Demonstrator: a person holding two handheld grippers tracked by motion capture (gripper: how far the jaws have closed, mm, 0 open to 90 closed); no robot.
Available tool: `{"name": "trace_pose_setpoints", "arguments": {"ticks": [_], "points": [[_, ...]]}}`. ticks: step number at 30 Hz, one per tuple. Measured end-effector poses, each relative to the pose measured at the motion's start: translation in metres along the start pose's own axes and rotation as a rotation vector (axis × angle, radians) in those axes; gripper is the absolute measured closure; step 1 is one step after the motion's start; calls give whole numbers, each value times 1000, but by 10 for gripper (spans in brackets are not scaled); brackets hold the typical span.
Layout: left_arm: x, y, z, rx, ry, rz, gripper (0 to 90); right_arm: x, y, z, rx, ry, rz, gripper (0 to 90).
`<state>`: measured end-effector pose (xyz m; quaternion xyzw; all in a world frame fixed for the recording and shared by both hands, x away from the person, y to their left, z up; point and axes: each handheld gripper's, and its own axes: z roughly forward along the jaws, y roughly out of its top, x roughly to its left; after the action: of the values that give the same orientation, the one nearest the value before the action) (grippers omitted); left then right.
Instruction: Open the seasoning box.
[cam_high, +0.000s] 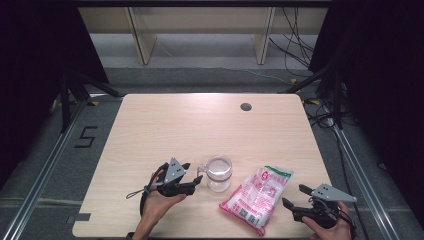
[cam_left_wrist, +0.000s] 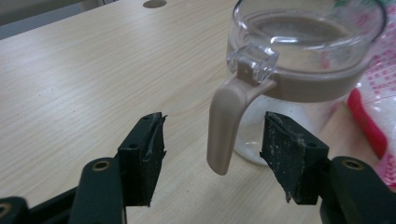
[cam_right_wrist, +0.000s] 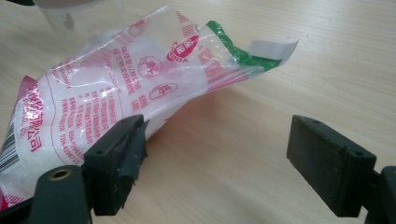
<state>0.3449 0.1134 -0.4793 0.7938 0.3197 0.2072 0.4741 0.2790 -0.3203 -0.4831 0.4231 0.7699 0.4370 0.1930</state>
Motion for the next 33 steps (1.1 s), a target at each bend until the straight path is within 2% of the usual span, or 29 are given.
{"name": "trace_pose_setpoints", "arguments": {"ticks": [2,3,4,5,6,7,10,11,13,14,15,17,19,20,24,26,28,29,30,31,32,33], "points": [[0,3,-5,-3,3,-21,327,0,0,0,2,5,7,205],[0,3,-5,-3,3,-21,308,0,0,0,2,5,7,205],[2,4,-7,1,1,-4,297,1,0,0,3,4,12,204],[2,4,-7,-7,-8,-20,297,3,0,-1,9,11,31,202],[1,5,-10,-16,-9,-64,284,2,0,1,-8,16,10,192],[1,6,-11,-19,-17,-74,282,2,1,0,-12,17,14,189],[2,9,-13,-30,-14,-71,275,1,1,1,-24,29,24,163],[1,11,-15,-41,-22,-79,274,4,0,1,-16,27,52,154],[0,12,-17,-43,-20,-81,280,2,0,1,-25,19,37,154],[0,16,-20,-58,-26,-58,302,1,1,1,-37,20,31,154],[0,16,-20,-58,-26,-58,354,1,1,1,-37,20,31,154],[-1,19,-22,-76,-34,-17,376,1,1,1,-46,24,38,155],[-2,22,-24,-87,-29,2,469,4,1,1,-34,29,58,164],[-1,23,-25,-96,-29,-1,501,1,2,1,-46,26,22,169],[0,28,-23,-117,-30,18,669,2,2,1,-54,31,26,193],[-1,30,-20,-131,-34,12,737,3,2,1,-56,29,26,193],[0,32,-19,-133,-29,15,787,5,2,0,-40,29,45,193],[-1,34,-16,-135,-32,11,808,4,3,0,-45,26,33,194],[-1,35,-15,-128,-34,27,829,4,3,1,-58,24,30,195],[-1,35,-15,-128,-34,27,842,6,2,0,-54,25,54,197],[-3,36,-12,-125,-43,20,857,5,3,0,-56,26,55,198],[-2,37,-10,-121,-38,33,866,5,3,0,-59,27,58,199]]}}
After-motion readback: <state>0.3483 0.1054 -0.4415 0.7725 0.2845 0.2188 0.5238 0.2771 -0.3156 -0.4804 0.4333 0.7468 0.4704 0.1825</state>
